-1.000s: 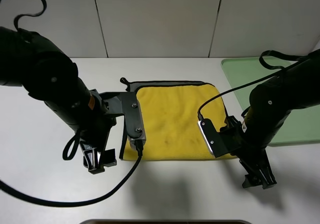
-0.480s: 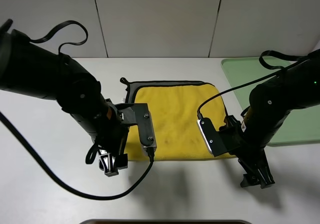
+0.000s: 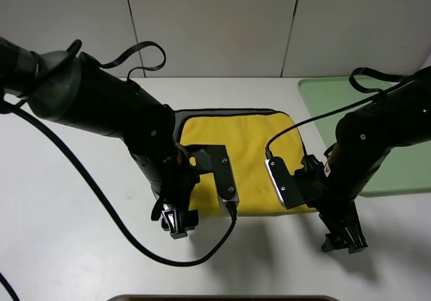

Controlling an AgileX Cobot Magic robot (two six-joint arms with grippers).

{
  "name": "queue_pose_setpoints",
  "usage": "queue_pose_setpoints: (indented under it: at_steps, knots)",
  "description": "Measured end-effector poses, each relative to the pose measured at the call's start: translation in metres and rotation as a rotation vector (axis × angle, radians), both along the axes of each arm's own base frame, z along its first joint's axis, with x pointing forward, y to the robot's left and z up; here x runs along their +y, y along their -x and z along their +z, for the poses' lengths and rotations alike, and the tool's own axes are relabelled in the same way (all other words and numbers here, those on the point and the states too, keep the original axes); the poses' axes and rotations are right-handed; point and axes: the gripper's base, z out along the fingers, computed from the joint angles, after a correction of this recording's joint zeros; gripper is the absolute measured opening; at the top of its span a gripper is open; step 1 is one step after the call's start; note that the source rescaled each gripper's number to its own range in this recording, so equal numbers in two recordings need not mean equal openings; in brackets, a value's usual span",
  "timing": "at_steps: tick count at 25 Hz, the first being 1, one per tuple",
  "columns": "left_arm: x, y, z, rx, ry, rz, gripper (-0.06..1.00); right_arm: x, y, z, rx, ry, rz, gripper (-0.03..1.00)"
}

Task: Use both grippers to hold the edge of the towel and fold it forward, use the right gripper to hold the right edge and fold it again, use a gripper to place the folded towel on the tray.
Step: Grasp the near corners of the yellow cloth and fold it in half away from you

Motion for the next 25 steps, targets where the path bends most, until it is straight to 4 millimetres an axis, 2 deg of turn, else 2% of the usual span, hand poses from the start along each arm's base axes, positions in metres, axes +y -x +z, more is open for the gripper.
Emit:
queue_pose_setpoints:
  at_steps: [4,11,14,22,25]
  knots:
    - [-0.002,-0.001,-0.013,0.018,-0.011,0.009,0.8,0.001,0.0,0.0,-0.001,-0.008,-0.012,1.0]
    - [-0.004,-0.001,-0.018,0.039,-0.011,0.028,0.8,0.001,0.0,0.0,0.001,-0.016,-0.022,1.0]
    - [-0.004,-0.001,-0.019,0.042,-0.015,0.028,0.76,0.001,0.0,0.0,0.0,-0.016,-0.022,1.0]
    - [-0.006,-0.003,-0.019,0.03,0.005,0.035,0.39,0.001,0.0,0.0,0.0,-0.016,-0.019,1.0]
    - [-0.006,-0.003,-0.019,0.024,0.005,0.029,0.31,0.002,0.0,0.0,-0.004,-0.019,-0.019,0.91]
